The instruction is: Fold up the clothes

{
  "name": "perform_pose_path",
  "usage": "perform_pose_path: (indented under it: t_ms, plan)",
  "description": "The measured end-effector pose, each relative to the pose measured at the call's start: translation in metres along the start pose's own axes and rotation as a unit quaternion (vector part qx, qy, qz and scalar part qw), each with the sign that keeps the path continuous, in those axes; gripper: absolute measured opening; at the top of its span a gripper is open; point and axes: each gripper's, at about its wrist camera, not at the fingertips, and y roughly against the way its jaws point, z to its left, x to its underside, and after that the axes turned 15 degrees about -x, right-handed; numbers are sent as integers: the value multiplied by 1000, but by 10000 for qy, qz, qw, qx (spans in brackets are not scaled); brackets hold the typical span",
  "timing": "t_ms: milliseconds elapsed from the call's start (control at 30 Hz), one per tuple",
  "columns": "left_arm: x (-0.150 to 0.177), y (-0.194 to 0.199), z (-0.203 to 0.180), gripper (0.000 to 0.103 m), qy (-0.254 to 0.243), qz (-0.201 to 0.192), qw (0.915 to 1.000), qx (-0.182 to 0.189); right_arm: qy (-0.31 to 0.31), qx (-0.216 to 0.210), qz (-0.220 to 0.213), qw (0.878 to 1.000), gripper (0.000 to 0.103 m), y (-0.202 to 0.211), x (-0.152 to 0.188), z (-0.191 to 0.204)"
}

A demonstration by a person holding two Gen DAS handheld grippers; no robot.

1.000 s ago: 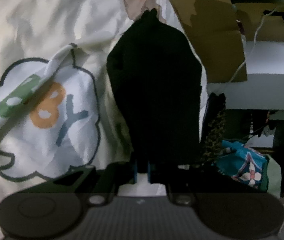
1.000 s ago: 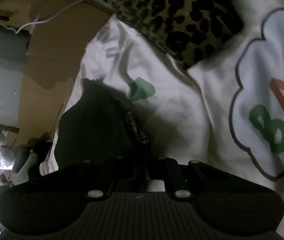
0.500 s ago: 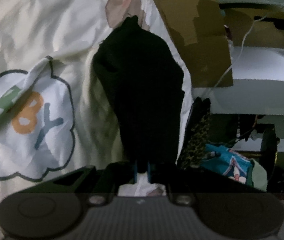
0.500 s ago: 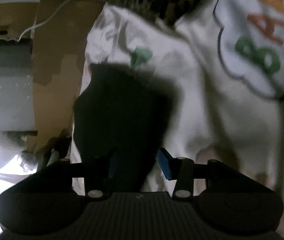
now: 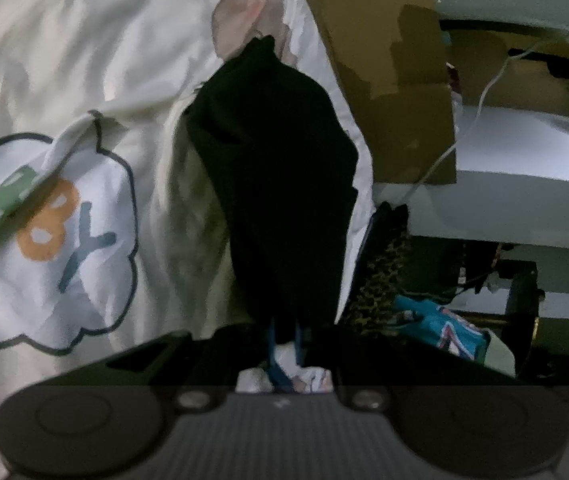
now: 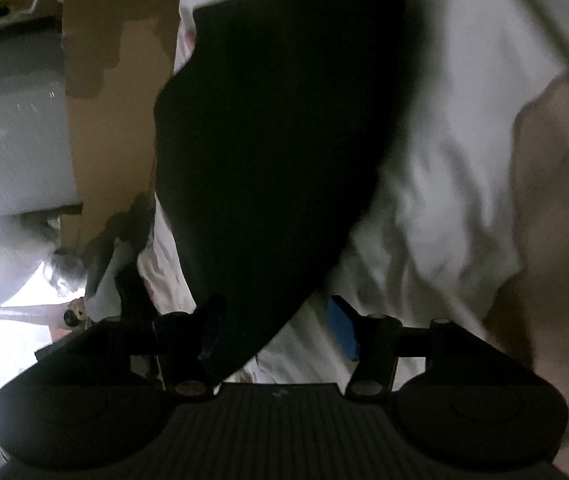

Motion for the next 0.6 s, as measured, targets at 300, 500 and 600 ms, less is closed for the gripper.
perform_pose_path:
  t_ms: [300,500,600]
  plan:
    - [-2,3,-2,8,27,42,9999,114,-185,49,14,9998,63,-32,10,-5]
    - [-1,4,1,8,38,81,9999,120,-161,76,-41,9998,63,-43,9,0]
    - [-1,4,3,8,83,96,9999,104,-149,84,-26,9999,62,-48,8,2]
